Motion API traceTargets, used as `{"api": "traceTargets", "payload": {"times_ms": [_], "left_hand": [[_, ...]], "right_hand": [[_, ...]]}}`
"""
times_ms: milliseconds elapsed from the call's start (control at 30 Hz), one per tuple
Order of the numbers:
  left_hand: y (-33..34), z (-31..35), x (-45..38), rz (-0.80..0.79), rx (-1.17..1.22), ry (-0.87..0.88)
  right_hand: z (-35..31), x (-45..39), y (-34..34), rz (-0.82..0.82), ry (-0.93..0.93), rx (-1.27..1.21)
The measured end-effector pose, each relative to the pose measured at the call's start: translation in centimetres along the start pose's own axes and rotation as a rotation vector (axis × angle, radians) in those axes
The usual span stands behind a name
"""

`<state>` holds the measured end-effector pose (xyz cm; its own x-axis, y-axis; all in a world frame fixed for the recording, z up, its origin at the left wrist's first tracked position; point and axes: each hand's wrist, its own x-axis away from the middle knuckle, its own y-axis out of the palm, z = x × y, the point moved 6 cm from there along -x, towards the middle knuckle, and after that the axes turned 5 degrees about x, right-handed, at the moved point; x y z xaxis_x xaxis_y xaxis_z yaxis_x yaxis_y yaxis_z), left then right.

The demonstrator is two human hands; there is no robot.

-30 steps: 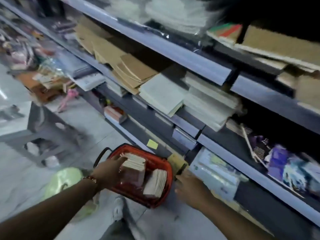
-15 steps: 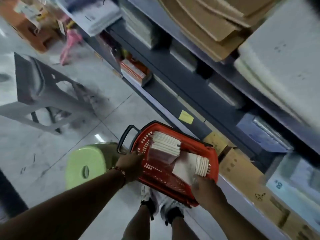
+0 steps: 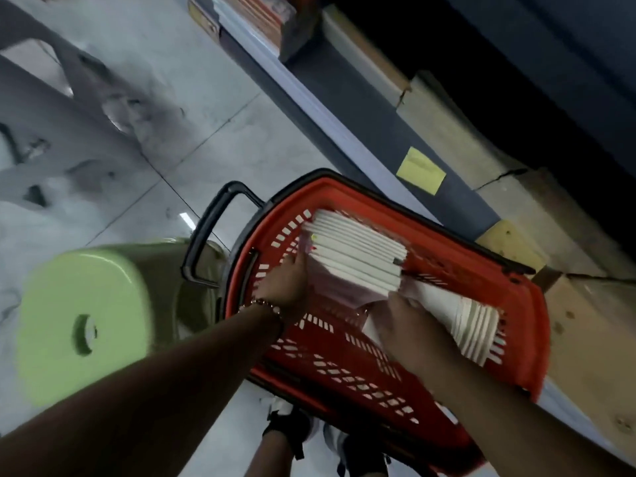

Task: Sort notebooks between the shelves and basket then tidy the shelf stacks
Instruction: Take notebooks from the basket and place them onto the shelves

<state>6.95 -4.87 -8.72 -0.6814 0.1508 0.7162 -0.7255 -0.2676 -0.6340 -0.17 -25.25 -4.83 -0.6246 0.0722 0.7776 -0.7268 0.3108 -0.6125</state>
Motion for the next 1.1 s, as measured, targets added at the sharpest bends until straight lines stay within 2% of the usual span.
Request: {"api": "traceTargets", "payload": {"times_ms": [100, 267, 367, 500, 567, 633, 767, 833, 1000, 1100], "left_hand": [[2.2, -0.6, -0.1, 0.000, 0.076, 0.000], [5.2, -0.3, 0.4, -0.168, -0.066, 0.139], [4.2, -0.1, 1.0, -0.120, -0.059, 0.160], [0.6, 0.9, 4.4, -0.141, -0.010, 0.235], [-3.0, 1.9, 6.9, -0.143, 0.050, 0.285], [-7.5, 3.0, 10.1, -0.150, 0.090, 0.348], [-18.7, 6.5, 17.7, -0.113, 0.151, 0.501], [-23.8, 7.8, 21.1, -0.089, 0.267, 0.511], [-35.3, 11.6, 28.0, 0.016, 0.563, 0.533], [-40.7, 13.7, 32.1, 0.126, 0.759, 0.554]], "right_hand": [[0.4, -0.8, 2.0, 0.018, 0.020, -0.034], [0.6, -0.3, 3.0, 0.070, 0.079, -0.131], [0.6, 0.5, 2.7, 0.036, 0.082, -0.207], [1.9, 2.6, 0.1, 0.023, 0.162, -0.455], [2.3, 4.4, -1.9, 0.012, 0.168, -0.651], [2.0, 6.7, -4.6, -0.015, 0.098, -0.843], [0.9, 12.3, -10.2, -0.097, 0.008, -0.865], [-0.5, 16.3, -12.7, -0.163, -0.024, -0.902], [-4.0, 27.1, -21.0, 0.007, -0.034, -1.061], [-5.8, 33.0, -24.9, 0.098, -0.054, -1.261]]}}
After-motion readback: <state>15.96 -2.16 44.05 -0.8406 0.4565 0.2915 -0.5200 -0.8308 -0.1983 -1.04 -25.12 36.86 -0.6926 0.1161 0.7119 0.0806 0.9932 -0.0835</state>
